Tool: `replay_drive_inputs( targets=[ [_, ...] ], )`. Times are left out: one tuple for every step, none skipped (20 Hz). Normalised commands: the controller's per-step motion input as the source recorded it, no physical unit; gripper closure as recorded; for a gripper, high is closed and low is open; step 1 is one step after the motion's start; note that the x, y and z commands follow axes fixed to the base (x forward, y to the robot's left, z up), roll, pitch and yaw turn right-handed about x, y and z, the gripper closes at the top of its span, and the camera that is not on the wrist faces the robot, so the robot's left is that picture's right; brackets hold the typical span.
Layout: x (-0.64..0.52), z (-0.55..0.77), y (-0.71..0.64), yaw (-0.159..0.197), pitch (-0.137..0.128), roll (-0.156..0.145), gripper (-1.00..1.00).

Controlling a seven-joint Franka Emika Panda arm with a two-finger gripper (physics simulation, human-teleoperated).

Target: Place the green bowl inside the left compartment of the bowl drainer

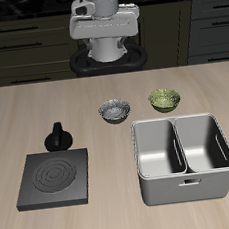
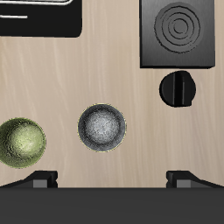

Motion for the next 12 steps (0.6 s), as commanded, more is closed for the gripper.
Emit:
replay_drive_inputs(
  targets=[
    [-0.01,-0.32,0.43,-0.004,0.043,-0.153,-1.0],
    [-0.04,-0.51,0.98,0.046,0.161,0.215,-1.0],
    [-0.1,-0.41,0.75,0.025,0.09,0.078,-1.0],
    [-0.12,-0.3,0.78,0.093,0.063,0.016,-1.0],
    [-0.12,-0.19,0.78,0.065,-0.004,0.108,-1.0],
    [-0.03,-0.25,0.68,-0.034,0.066,0.101,-1.0],
    [-0.02,-0.11,0.47,-0.015,0.017,0.008,-1.0],
    [-0.06,-0.28,0.88,0.089,0.006,0.024,-1.0],
    [-0.05,-0.24,0.75,-0.047,0.126,0.167,-1.0],
    [-0.05,-0.12,0.53,0.014,-0.009,0.083,-1.0],
    [-0.07,-0.19,0.63,0.069,-0.01,0.011,-1.0],
    [0.06,-0.12,0.63,-0.047,0.058,0.086,-1.0]
  ],
)
